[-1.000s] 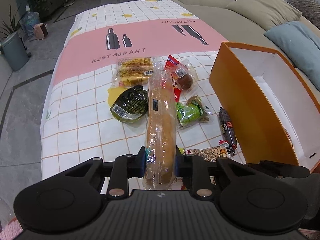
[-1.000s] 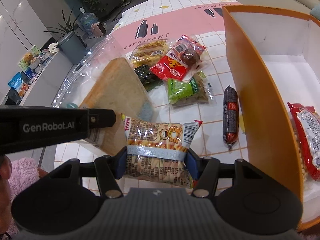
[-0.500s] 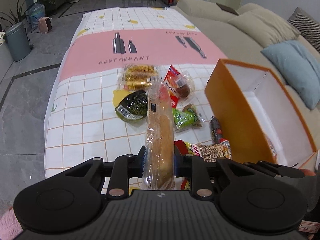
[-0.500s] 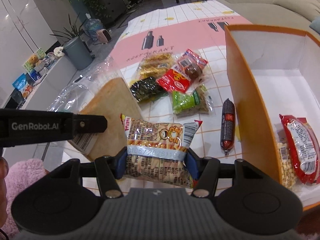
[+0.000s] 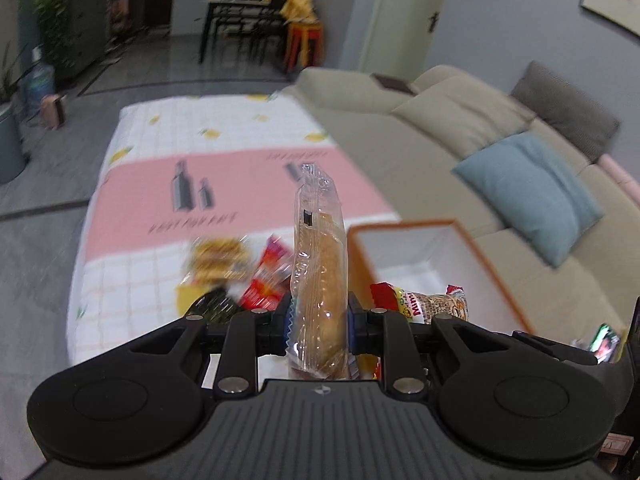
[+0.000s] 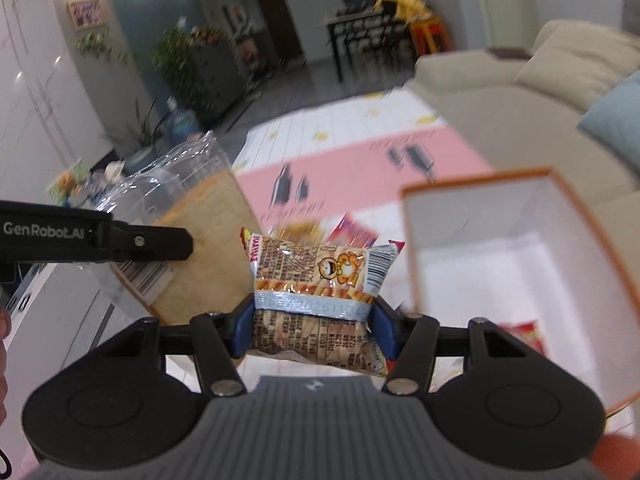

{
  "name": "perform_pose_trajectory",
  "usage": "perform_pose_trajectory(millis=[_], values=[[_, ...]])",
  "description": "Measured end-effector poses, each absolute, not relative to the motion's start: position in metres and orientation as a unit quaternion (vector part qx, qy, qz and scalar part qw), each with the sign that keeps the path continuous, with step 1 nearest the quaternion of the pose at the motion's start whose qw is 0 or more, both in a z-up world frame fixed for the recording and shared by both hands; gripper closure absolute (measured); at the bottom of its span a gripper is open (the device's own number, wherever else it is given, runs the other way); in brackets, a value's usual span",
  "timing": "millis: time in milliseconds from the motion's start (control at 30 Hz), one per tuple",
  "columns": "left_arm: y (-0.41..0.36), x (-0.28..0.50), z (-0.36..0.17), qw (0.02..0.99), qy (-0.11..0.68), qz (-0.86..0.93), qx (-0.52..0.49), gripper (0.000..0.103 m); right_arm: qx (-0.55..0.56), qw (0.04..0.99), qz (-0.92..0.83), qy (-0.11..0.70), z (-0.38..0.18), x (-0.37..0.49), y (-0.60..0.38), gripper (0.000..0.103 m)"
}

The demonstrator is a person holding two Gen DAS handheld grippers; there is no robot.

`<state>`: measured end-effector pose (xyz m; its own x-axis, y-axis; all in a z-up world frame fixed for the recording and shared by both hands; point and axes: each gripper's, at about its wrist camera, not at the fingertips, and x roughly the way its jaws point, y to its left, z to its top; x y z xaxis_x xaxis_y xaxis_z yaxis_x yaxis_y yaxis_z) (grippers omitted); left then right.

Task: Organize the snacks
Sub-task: 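Carry the bread bag and cracker pack over the orange box with both tools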

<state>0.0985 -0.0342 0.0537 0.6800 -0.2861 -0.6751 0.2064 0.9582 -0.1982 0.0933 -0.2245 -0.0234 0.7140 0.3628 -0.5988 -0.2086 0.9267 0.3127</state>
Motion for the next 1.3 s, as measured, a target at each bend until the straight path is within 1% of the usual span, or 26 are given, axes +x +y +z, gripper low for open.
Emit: perform_pose_trajectory(millis=[200, 367, 467, 600, 733, 933, 1133, 1300], values=[[-0.075, 0.118, 0.072, 0.914, 0.362, -0.178, -0.042, 0.076, 0.114, 0.928, 0.124, 0.333, -0.001, 0.105, -0.268, 0.046], [-0.111, 0.133, 0.065, 0.904, 0.366, -0.216, -0.041, 0.076, 0.109, 0.928, 0.079, 0.349, -0.009, 0.119, -0.307, 0.046], [-0.130, 0.147, 0.049, 0.897, 0.378, -0.228, -0.039, 0.076, 0.109, 0.922, 0.064, 0.365, -0.020, 0.126, -0.325, 0.046], [-0.152, 0.169, 0.020, 0.880, 0.411, -0.233, -0.043, 0.076, 0.105, 0.911, 0.049, 0.395, -0.041, 0.143, -0.343, 0.046], [-0.161, 0.191, -0.009, 0.860, 0.446, -0.238, -0.063, 0.077, 0.095, 0.901, 0.041, 0.421, -0.059, 0.152, -0.354, 0.046], [-0.171, 0.213, -0.043, 0.844, 0.478, -0.234, -0.065, 0.077, 0.095, 0.885, 0.034, 0.455, -0.084, 0.174, -0.364, 0.046], [-0.162, 0.239, -0.069, 0.821, 0.497, -0.241, -0.147, 0.077, 0.071, 0.878, 0.035, 0.473, -0.102, 0.197, -0.358, 0.046], [-0.165, 0.249, -0.086, 0.815, 0.505, -0.234, -0.163, 0.077, 0.052, 0.880, 0.026, 0.471, -0.107, 0.204, -0.357, 0.045]])
